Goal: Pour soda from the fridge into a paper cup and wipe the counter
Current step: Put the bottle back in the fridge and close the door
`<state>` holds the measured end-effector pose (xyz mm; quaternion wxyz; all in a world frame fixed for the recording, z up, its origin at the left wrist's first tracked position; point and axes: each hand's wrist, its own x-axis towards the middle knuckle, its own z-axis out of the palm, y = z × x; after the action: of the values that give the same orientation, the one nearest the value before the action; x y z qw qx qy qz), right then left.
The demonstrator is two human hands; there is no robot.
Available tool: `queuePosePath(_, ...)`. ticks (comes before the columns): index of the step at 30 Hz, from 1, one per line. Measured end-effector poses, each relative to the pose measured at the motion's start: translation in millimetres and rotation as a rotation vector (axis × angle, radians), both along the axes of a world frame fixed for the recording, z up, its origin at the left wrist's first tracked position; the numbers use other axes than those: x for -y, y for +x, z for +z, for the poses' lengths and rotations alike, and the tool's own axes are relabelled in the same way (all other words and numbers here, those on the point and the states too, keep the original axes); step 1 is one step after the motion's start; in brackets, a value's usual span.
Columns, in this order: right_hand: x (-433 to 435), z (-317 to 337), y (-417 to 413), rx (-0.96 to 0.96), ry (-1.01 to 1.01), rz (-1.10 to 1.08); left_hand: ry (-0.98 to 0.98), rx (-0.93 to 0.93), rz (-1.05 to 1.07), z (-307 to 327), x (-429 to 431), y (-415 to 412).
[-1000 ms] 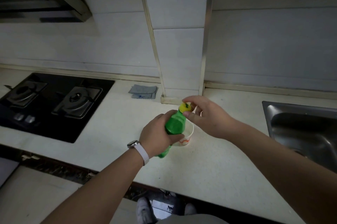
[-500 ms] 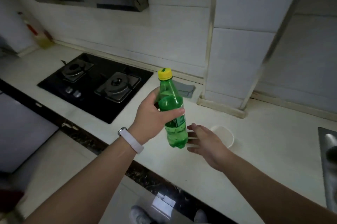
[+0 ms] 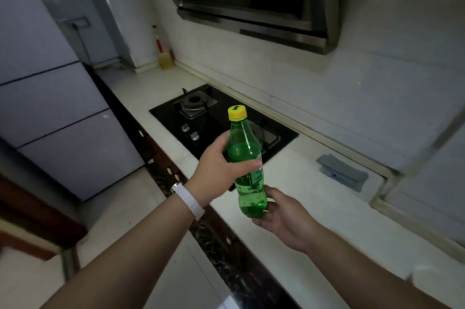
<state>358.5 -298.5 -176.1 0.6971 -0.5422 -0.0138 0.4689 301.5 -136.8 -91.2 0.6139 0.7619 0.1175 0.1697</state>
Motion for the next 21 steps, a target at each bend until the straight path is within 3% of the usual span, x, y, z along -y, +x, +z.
queuePosePath(10,-225.6,28.3,-38.2,0.032,0.024,0.199,-0.039,0.067,0.256,15.4,-202.3,-80.8)
queuePosePath(21,-384.2,33.6,-88.8,0.041,0.015,0.42,-0.153,0.132,0.543,9.6,-325.3,-164.1)
